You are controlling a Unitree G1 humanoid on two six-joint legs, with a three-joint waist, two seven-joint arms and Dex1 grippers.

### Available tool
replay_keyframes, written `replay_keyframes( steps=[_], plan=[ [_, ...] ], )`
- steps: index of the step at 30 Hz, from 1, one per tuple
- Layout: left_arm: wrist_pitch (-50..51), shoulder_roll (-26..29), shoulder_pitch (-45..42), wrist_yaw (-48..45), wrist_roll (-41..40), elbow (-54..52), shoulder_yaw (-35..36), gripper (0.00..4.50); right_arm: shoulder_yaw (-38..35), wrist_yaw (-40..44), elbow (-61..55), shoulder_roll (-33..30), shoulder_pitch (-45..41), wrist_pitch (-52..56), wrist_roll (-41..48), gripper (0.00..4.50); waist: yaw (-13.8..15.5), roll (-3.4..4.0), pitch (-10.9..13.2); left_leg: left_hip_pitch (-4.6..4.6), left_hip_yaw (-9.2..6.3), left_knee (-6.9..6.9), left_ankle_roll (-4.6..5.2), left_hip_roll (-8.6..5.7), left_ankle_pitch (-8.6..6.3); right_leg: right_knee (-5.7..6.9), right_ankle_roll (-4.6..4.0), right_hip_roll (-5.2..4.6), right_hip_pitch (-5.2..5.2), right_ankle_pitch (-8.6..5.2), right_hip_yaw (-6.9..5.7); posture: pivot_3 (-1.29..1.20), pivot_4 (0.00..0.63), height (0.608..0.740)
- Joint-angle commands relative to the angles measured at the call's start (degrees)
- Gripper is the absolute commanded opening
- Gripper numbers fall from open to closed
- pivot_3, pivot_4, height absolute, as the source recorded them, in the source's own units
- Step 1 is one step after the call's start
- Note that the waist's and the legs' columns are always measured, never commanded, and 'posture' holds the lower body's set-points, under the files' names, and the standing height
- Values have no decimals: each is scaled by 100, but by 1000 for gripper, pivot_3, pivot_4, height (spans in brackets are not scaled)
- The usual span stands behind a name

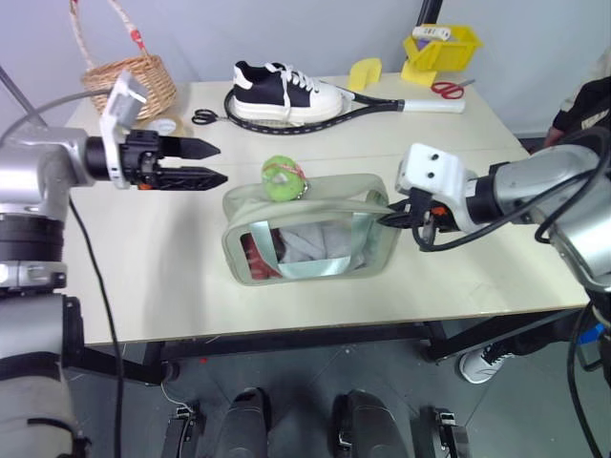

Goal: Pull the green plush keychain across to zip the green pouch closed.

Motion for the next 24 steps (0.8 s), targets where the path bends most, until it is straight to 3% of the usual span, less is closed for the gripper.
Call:
replay_keyframes(
  steps=[1,9,12,19,20,24],
  plan=[
    [71,167,505,-275,-587,-921,196,4480,-177,-26,-43,-45,-53,-61,9,0,1,1,0,1,0,-1,0,1,0,0,0,0,0,0,1,0,150,740],
    [-419,-188,1364,432,-141,-1688,-108,4480,-162,-10,-14,-54,-80,-128,-18,0,20,1,0,2,2,3,1,2,-1,3,-5,0,1,4,3,0,150,740],
    [-456,-357,1363,700,17,-1660,-219,3593,-181,-16,-41,-57,-78,-116,-7,0,22,0,0,1,1,5,1,2,-1,4,-4,1,1,5,2,0,150,740],
    [-461,-485,1377,846,54,-1781,-253,41,-325,8,-158,-60,29,-53,143,0,19,0,0,0,2,4,2,2,-1,3,-3,1,0,5,3,0,150,740],
    [-454,-487,1383,851,52,-1793,-256,41,-342,13,-161,-60,41,-39,168,0,19,0,0,0,2,4,2,2,-1,2,-3,1,0,5,3,0,150,740],
    [-522,-523,1393,962,168,-1842,-326,0,-698,314,-258,-221,202,-108,523,1667,29,0,0,0,2,5,2,2,-1,2,-3,1,0,5,2,0,150,740]
  ],
)
